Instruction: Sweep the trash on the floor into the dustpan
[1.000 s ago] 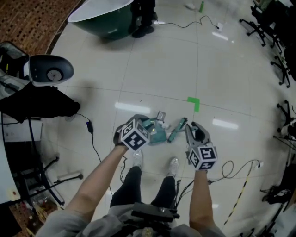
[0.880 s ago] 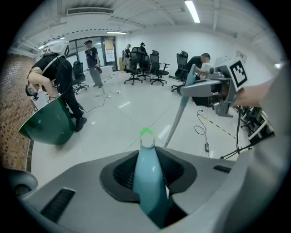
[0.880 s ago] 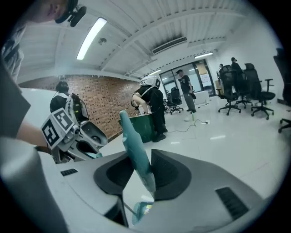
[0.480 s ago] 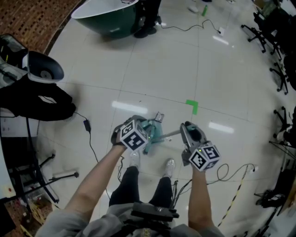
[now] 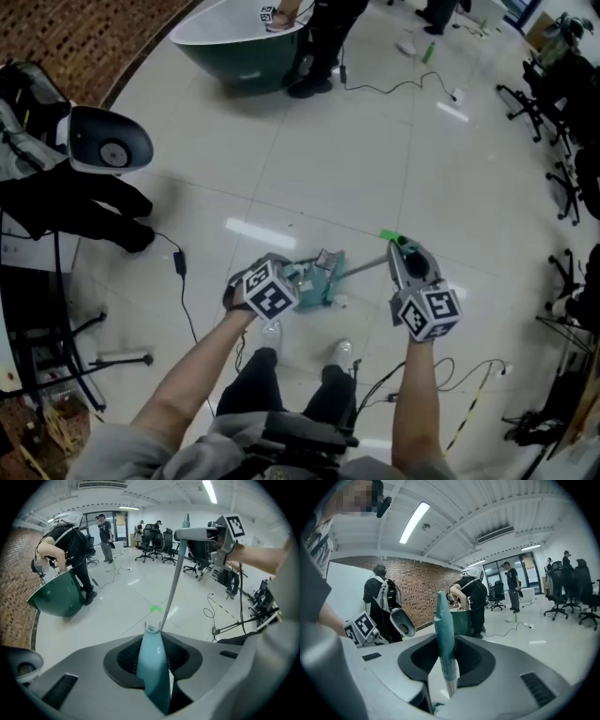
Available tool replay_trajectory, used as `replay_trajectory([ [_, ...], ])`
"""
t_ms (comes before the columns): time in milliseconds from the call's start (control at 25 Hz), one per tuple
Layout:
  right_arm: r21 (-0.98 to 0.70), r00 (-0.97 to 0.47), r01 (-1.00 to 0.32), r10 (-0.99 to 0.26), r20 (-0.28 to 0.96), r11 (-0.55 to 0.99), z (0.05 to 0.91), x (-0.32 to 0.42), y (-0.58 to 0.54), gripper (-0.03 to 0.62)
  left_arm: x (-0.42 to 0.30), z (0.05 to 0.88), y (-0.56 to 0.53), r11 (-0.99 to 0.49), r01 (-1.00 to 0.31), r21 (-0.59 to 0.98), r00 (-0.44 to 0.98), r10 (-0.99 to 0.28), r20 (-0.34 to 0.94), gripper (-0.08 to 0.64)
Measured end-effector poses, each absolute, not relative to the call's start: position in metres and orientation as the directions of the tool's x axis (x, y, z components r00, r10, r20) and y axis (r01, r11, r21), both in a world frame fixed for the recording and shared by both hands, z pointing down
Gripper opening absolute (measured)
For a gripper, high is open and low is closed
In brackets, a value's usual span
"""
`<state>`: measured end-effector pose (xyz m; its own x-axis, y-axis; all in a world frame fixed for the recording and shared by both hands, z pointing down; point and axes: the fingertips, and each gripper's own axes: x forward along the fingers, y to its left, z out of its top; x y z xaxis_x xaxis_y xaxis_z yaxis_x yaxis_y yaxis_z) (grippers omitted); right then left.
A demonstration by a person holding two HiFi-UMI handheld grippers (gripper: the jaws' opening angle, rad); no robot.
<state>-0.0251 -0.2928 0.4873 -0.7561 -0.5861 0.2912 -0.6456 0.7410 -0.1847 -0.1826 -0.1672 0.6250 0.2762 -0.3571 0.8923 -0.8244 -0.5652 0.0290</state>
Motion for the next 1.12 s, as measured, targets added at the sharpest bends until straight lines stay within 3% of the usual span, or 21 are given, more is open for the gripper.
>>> replay_trajectory([
  [240, -0.144, -0.778, -0.597, -0.525, 0.345, 0.790, 0.528, -0.056, -0.326, 0.093, -0.177, 0.633, -0.186, -0.537, -0.844, -0.006, 0.242, -0.391, 0.888, 0.106],
  [480, -0.319, -0.850, -0.512, -0.418, 0.320, 0.797, 0.549, -0.076, -0.314, 0.101, -0.188, 0.635, -0.201, -0.508, -0.861, 0.001, 0.231, -0.390, 0.891, 0.106],
  [680, -0.366, -0.872, -0.473, -0.366, 0.325, 0.801, 0.547, -0.081, -0.281, 0.103, -0.190, 0.634, -0.196, -0.581, -0.814, -0.016, 0.253, -0.378, 0.891, 0.106],
  [840, -0.371, -0.856, -0.510, -0.415, 0.309, 0.777, 0.531, -0.061, -0.266, 0.103, -0.193, 0.634, -0.187, -0.644, -0.765, 0.009, 0.299, -0.343, 0.890, 0.106],
  [1120, -0.306, -0.737, -0.676, -0.615, 0.282, 0.670, 0.490, 0.004, -0.245, 0.092, -0.190, 0.626, -0.179, -0.829, -0.558, 0.037, 0.417, -0.241, 0.876, 0.107],
])
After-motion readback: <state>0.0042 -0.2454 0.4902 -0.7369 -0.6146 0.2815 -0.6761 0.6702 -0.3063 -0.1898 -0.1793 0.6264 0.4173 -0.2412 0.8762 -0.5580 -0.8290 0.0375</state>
